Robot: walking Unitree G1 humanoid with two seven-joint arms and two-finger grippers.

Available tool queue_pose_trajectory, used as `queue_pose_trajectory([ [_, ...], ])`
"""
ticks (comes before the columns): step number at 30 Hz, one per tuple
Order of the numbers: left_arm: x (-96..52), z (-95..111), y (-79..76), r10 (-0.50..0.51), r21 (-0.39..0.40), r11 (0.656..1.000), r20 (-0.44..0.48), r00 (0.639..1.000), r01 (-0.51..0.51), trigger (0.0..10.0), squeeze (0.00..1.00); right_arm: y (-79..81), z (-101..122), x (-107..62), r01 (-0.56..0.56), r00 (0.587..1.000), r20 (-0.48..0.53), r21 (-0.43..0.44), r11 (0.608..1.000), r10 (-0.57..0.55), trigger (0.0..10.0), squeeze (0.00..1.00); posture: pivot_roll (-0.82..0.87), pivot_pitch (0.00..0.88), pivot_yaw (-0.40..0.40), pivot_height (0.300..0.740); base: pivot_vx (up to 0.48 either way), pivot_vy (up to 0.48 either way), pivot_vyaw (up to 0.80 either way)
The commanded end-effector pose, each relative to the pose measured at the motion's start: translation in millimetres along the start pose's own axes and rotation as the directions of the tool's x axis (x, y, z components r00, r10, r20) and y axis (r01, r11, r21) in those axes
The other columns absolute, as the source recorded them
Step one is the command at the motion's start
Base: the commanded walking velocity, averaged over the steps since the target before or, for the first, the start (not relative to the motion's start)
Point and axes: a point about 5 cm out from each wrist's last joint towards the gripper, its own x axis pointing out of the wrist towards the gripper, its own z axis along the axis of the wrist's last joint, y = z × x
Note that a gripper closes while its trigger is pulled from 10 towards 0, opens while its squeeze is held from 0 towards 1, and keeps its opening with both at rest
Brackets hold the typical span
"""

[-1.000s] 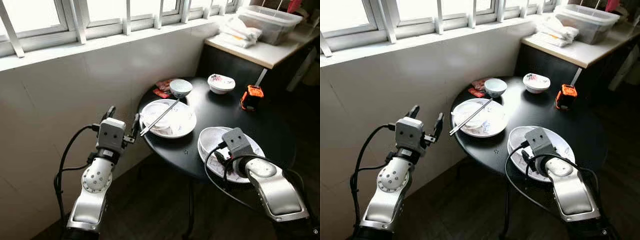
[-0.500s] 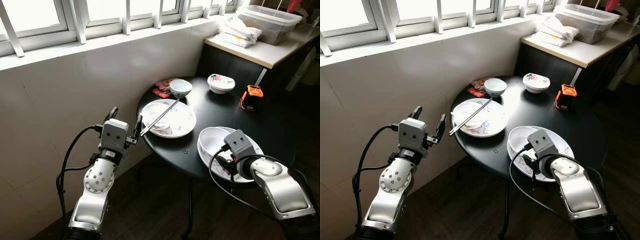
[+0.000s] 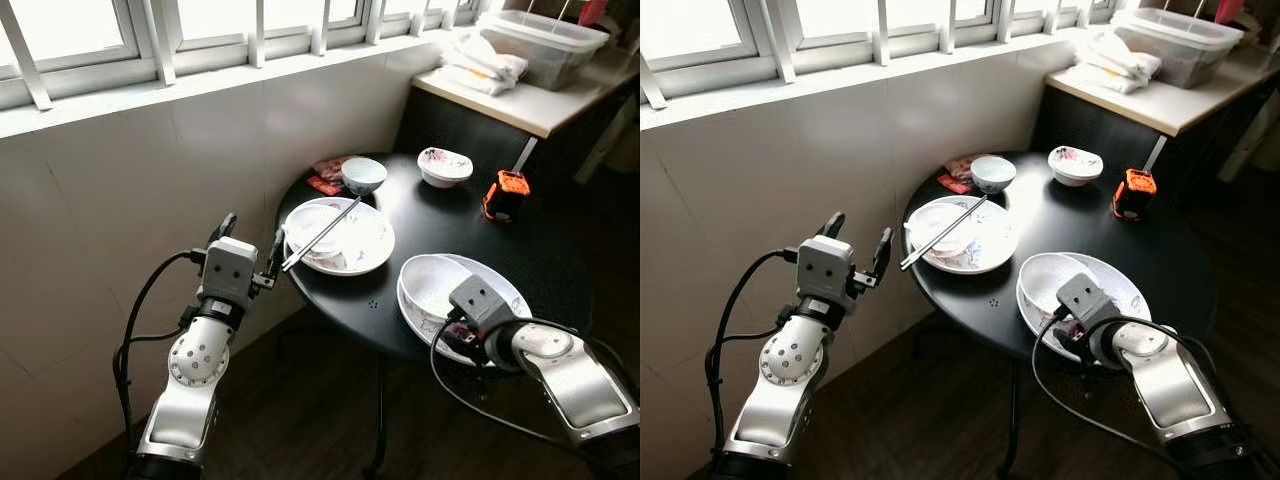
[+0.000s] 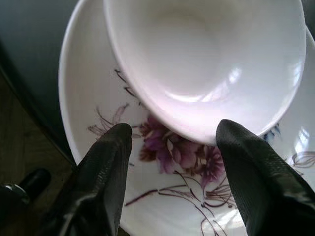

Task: Kitchen organization

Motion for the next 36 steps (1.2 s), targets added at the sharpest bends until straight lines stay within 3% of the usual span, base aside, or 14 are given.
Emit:
queue_pose_trajectory([
  [1,3.0,0,-2.0,-0.007,-0.001,1.000,-0.008,1.000,0.007,10.0,0.00,-10.7,-5,-0.7,-0.015,1.000,-0.024,-0.076,0.997,0.013,10.0,0.00,-0.06,0.000,-0.108,0.740,0.000,0.000,0.00],
  [5,3.3,0,-2.1,-0.006,-0.002,1.000,-0.008,1.000,0.006,10.0,0.00,-16.1,-4,-0.6,-0.051,0.999,-0.009,-0.119,0.992,0.051,10.0,0.00,-0.06,0.000,-0.107,0.740,0.000,0.000,0.00],
  [10,3.7,0,-2.7,-0.005,-0.003,1.000,-0.007,1.000,0.005,10.0,0.00,-31.5,-4,3.0,-0.018,1.000,-0.007,-0.276,0.961,0.017,10.0,0.00,-0.06,0.000,-0.110,0.740,0.000,0.000,0.00],
  [11,3.7,0,-2.7,-0.005,-0.003,1.000,-0.007,1.000,0.005,10.0,0.00,-31.5,-4,3.0,-0.018,1.000,-0.007,-0.276,0.961,0.017,10.0,0.00,-0.06,0.000,-0.110,0.740,0.000,0.000,0.00],
  [14,3.5,0,-2.5,-0.002,-0.001,1.000,-0.008,1.000,0.002,10.0,0.00,-37.1,9,6.7,0.007,0.999,0.050,-0.410,0.912,0.014,10.0,0.00,-0.06,0.000,-0.109,0.740,0.000,0.000,0.00],
  [25,3.7,-2,-3.0,0.000,0.000,1.000,-0.022,1.000,0.000,10.0,0.00,-16.6,7,17.7,-0.162,0.973,0.064,-0.496,0.853,0.221,10.0,0.00,-0.05,0.000,-0.116,0.740,0.000,0.000,0.00],
  [33,3.5,-2,-3.1,0.002,0.000,1.000,-0.024,1.000,-0.002,10.0,0.00,-23.9,3,22.9,-0.161,0.975,0.058,-0.470,0.868,0.212,10.0,0.00,-0.05,0.000,-0.117,0.740,0.000,0.000,0.00],
  [34,3.5,-2,-2.8,0.003,0.001,1.000,-0.025,1.000,-0.003,10.0,0.00,-26.5,4,23.4,-0.152,0.976,0.067,-0.468,0.870,0.207,5.1,0.00,-0.05,0.000,-0.117,0.740,0.000,0.000,0.00],
  [35,3.5,-2,-2.8,0.003,0.001,1.000,-0.025,1.000,-0.003,10.0,0.00,-26.5,4,23.4,-0.152,0.976,0.067,-0.468,0.870,0.207,5.1,0.00,-0.05,0.000,-0.117,0.740,0.000,0.000,0.00],
  [36,3.4,-2,-2.3,0.004,0.002,1.000,-0.026,1.000,-0.004,10.0,0.00,-28.4,5,23.6,-0.145,0.975,0.087,-0.456,0.878,0.206,0.0,0.00,-0.05,0.000,-0.118,0.740,0.000,0.000,0.00],
])
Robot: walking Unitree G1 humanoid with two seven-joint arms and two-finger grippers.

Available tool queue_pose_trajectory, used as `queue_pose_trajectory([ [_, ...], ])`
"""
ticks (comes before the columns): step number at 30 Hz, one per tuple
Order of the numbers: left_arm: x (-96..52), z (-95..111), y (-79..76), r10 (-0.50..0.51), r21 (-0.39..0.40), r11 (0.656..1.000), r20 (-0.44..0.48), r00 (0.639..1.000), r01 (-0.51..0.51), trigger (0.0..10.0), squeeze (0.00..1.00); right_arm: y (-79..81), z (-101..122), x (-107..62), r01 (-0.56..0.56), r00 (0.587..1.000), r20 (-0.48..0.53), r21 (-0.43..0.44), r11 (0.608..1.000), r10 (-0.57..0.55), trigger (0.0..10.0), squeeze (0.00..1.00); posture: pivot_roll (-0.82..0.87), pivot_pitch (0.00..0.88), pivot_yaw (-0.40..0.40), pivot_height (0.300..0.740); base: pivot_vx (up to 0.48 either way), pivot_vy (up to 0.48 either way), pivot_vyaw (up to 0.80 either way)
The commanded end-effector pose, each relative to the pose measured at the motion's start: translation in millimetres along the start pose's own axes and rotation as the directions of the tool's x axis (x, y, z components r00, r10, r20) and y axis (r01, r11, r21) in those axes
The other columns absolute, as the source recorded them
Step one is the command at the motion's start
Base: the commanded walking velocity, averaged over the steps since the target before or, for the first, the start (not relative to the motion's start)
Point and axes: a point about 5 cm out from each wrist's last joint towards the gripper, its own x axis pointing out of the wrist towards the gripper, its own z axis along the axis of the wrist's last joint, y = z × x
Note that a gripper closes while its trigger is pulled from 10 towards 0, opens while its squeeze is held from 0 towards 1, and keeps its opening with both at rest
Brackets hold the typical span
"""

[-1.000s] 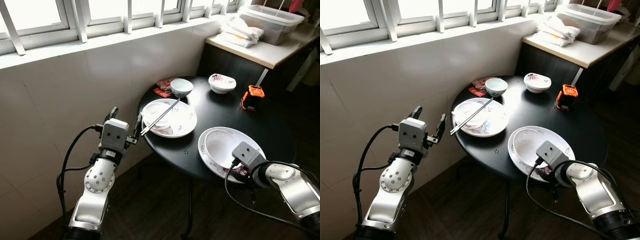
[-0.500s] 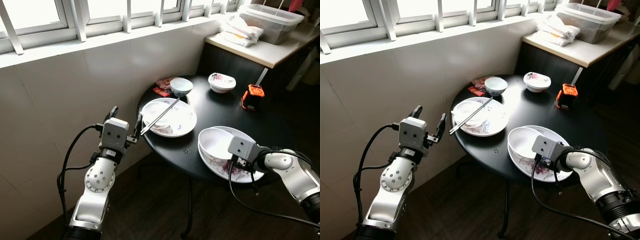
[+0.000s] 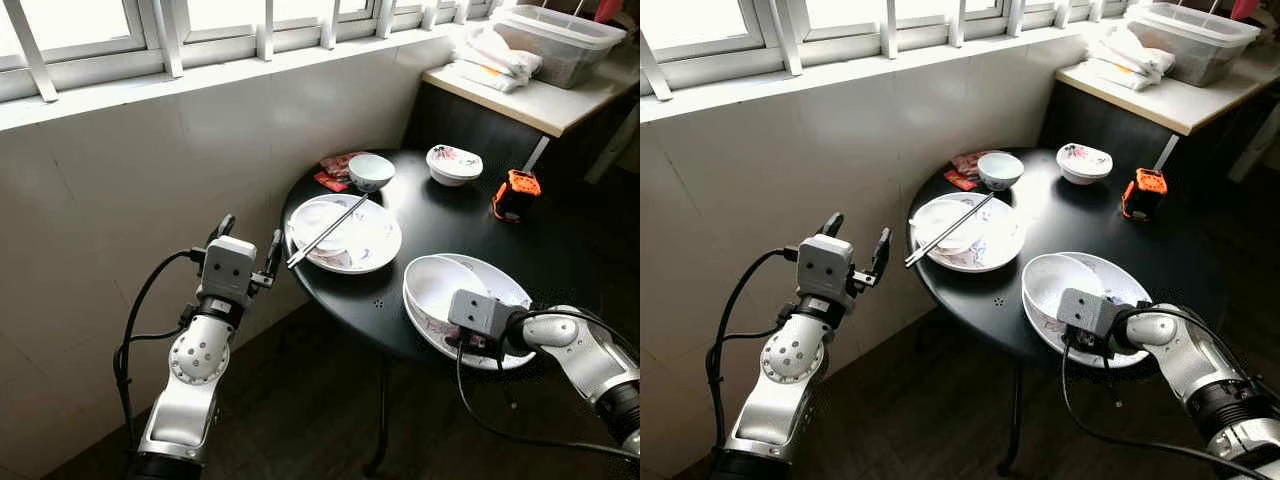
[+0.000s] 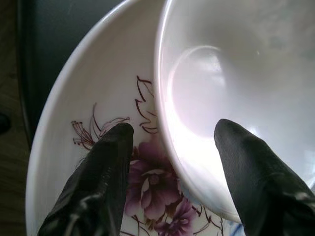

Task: Kitchen organization

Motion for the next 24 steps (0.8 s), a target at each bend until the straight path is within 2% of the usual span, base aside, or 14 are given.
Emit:
queue_pose_trajectory([
  [1,1.6,0,-1.9,-0.003,0.004,1.000,-0.007,1.000,0.003,10.0,0.00,-6.3,1,-2.1,0.017,0.999,0.030,0.022,1.000,-0.018,0.0,0.00,-0.05,0.000,-0.118,0.740,0.000,0.000,0.00],
  [11,1.5,-1,-1.9,-0.007,0.010,1.000,-0.012,1.000,0.007,10.0,0.00,-7.6,7,1.1,0.069,0.996,0.056,-0.023,0.997,-0.068,0.0,0.00,-0.05,0.000,-0.111,0.740,0.000,0.000,0.00],
  [15,1.6,-2,-1.8,-0.007,0.015,1.000,-0.017,1.000,0.007,10.0,0.00,-10.7,19,2.3,0.180,0.981,0.085,-0.094,0.979,-0.172,0.0,0.00,-0.04,0.000,-0.111,0.740,0.000,0.000,0.00],
  [17,1.5,-2,-1.7,-0.007,0.015,1.000,-0.017,1.000,0.007,10.0,0.00,-12.3,22,2.3,0.209,0.975,0.092,-0.090,0.974,-0.201,0.0,0.00,-0.04,0.000,-0.111,0.740,0.000,0.000,0.00],
  [20,1.1,-2,-1.5,-0.006,0.016,1.000,-0.017,1.000,0.007,10.0,0.00,-22.9,42,-1.5,0.451,0.890,0.131,-0.107,0.886,-0.437,0.0,0.00,-0.04,0.000,-0.111,0.740,0.000,0.000,0.00],
  [22,1.1,-2,-1.4,-0.007,0.017,1.000,-0.017,1.000,0.007,10.0,0.00,-24.8,50,-4.2,0.531,0.844,0.152,-0.112,0.840,-0.514,0.0,0.00,-0.04,0.000,-0.109,0.740,0.000,0.000,0.00],
  [24,1.1,-2,-1.4,-0.008,0.018,1.000,-0.017,1.000,0.008,10.0,0.00,-24.6,57,-5.7,0.593,0.797,0.197,-0.074,0.802,-0.571,0.0,0.00,-0.04,0.000,-0.106,0.740,0.000,0.000,0.00],
])
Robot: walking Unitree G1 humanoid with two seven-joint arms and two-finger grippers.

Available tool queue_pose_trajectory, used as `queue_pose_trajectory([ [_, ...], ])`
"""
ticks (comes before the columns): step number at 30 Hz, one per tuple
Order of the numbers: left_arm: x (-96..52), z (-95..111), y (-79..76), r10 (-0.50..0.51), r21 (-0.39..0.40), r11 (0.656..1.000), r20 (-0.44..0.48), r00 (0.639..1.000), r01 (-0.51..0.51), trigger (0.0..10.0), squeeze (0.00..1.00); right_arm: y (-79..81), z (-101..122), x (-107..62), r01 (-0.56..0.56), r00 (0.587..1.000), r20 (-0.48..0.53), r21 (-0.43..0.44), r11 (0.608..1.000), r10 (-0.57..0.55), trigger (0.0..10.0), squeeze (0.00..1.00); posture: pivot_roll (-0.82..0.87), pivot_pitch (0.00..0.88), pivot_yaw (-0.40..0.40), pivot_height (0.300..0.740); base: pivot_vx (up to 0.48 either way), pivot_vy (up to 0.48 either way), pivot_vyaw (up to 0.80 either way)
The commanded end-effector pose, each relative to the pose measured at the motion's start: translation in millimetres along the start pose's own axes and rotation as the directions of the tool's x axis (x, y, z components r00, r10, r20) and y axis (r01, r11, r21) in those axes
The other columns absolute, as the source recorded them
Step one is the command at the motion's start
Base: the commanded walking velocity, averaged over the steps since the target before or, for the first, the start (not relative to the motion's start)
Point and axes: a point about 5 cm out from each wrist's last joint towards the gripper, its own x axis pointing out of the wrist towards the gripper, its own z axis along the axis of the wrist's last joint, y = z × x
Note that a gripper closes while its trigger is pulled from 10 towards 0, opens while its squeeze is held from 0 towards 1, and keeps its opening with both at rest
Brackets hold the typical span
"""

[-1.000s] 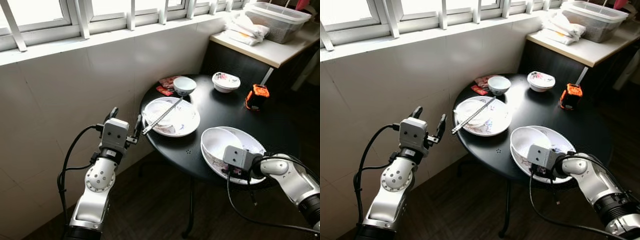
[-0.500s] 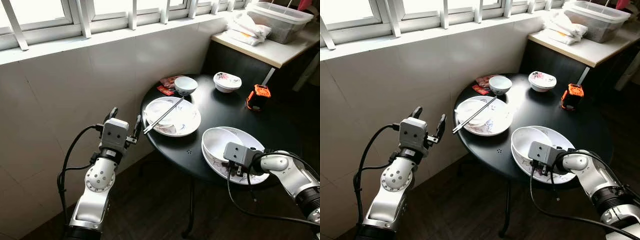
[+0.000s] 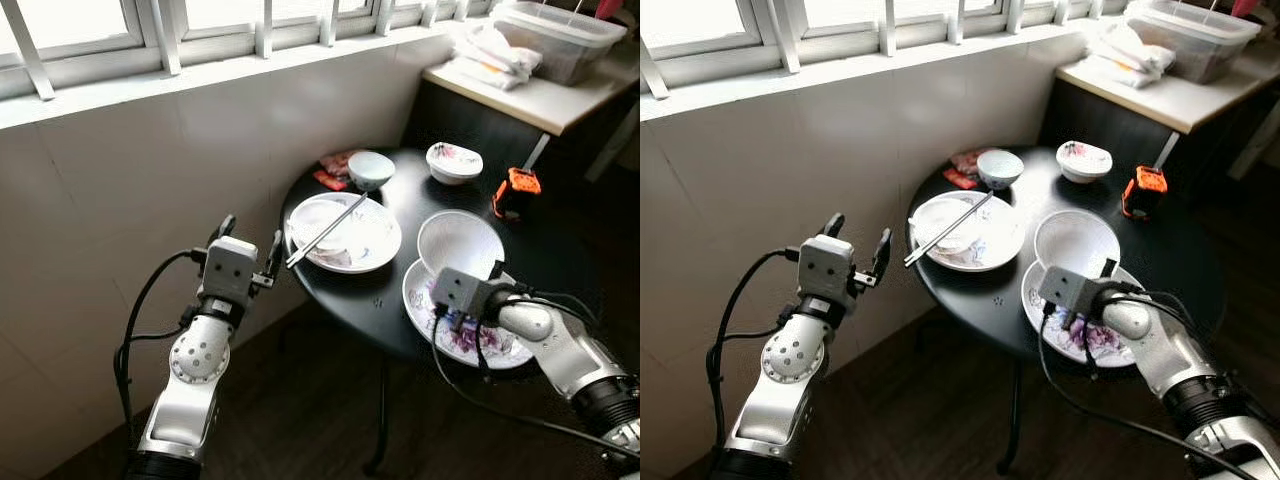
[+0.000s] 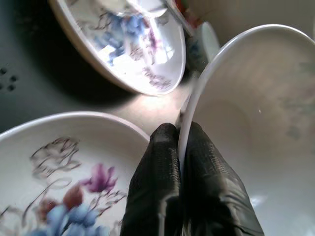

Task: Kitchen organization

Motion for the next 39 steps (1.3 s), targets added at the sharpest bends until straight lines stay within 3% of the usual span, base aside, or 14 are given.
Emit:
queue_pose_trajectory([
  [1,1.3,-1,-1.6,-0.006,0.013,1.000,-0.009,1.000,0.006,10.0,0.00,-8.3,11,-4.8,0.168,0.984,0.049,0.066,0.983,-0.172,0.0,0.00,-0.04,0.000,-0.104,0.740,0.000,0.000,0.00],
  [6,2.6,0,-0.8,-0.002,0.015,1.000,-0.002,1.000,0.002,10.0,0.00,2.7,39,-12.8,0.237,0.951,0.147,0.218,0.947,-0.272,0.0,0.00,-0.04,0.000,-0.101,0.740,0.000,0.000,0.08],
  [13,2.8,0,3.4,0.019,0.026,0.999,0.005,1.000,-0.019,10.0,0.00,18.3,66,-22.7,0.234,0.931,0.203,0.303,0.924,-0.302,0.0,0.00,-0.05,0.000,-0.097,0.740,0.000,0.000,0.80],
  [16,3.4,0,4.1,0.022,0.030,0.999,0.005,1.000,-0.022,10.0,0.00,20.1,87,-29.9,0.235,0.899,0.286,0.326,0.916,-0.332,0.0,0.00,-0.05,0.000,-0.093,0.740,0.000,0.000,0.80],
  [26,2.2,-1,7.2,0.031,0.020,0.999,-0.008,0.999,-0.031,10.0,0.00,29.7,99,-32.1,0.204,0.897,0.299,0.374,0.905,-0.325,0.0,0.00,-0.04,0.000,-0.094,0.740,0.000,0.000,0.80],
  [39,4.3,-2,2.7,0.013,0.020,1.000,-0.010,1.000,-0.013,10.0,0.00,35.2,90,-41.4,0.189,0.915,0.267,0.381,0.905,-0.303,0.0,0.00,-0.06,0.000,-0.084,0.740,0.000,0.000,0.80],
])
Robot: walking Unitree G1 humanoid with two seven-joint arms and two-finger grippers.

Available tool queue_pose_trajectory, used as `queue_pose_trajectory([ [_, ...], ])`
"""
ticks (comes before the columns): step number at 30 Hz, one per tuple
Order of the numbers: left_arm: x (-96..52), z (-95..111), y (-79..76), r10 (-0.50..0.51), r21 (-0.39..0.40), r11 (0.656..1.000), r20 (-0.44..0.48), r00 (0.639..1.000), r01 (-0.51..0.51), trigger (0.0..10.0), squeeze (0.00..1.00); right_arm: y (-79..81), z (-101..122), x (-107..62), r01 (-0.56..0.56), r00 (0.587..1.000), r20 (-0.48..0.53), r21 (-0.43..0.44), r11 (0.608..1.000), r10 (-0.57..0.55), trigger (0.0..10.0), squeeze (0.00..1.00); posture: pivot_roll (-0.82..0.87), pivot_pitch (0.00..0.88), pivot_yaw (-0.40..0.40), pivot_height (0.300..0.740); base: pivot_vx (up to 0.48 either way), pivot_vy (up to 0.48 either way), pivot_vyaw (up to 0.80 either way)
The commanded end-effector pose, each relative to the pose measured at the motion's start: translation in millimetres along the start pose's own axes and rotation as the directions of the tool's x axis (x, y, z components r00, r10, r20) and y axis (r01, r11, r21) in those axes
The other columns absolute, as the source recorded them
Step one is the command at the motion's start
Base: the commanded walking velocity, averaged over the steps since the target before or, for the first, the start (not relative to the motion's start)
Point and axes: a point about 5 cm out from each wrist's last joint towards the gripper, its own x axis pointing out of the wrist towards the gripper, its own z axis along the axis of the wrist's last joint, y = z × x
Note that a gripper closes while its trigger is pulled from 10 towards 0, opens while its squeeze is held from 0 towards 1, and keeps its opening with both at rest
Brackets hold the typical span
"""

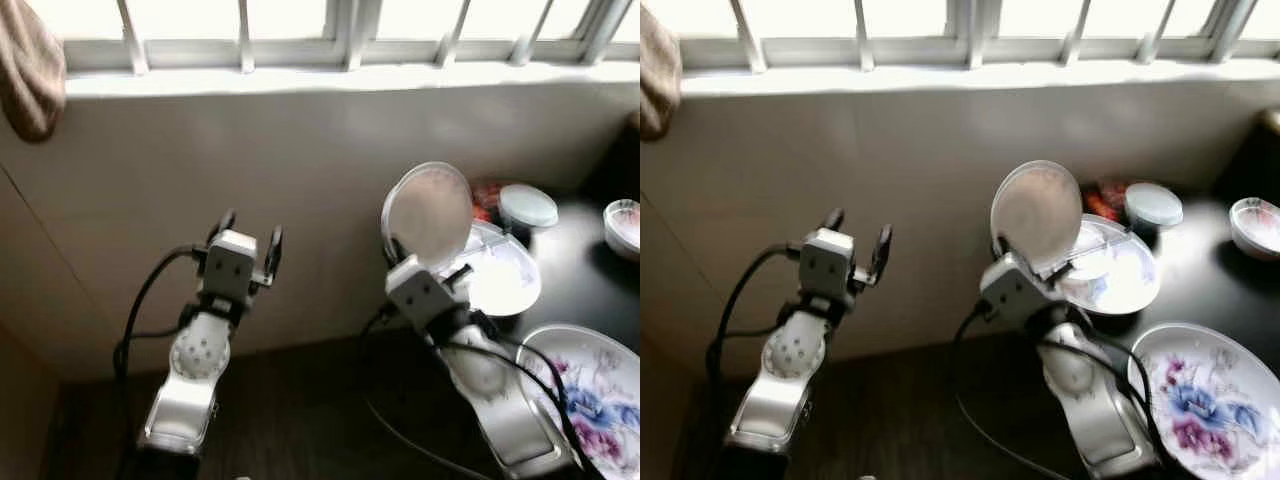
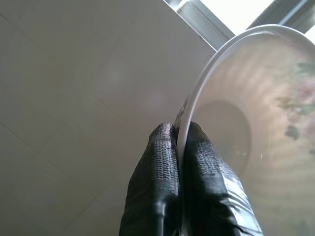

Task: Kitchen organization

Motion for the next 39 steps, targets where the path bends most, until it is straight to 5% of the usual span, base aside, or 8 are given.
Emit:
queue_pose_trajectory([
  [1,2.0,2,-9.8,-0.027,-0.013,1.000,0.007,1.000,0.027,10.0,0.00,-7.4,0,-2.4,0.018,1.000,0.001,-0.003,1.000,-0.018,0.0,0.00,-0.06,0.000,-0.084,0.740,0.000,0.000,0.80],
  [39,2.6,9,-13.0,-0.059,0.005,0.998,0.049,0.997,0.059,10.0,0.00,-3.0,1,6.0,0.003,1.000,-0.005,0.012,1.000,-0.003,0.0,0.00,-0.04,0.000,-0.090,0.740,0.000,0.000,0.80],
])
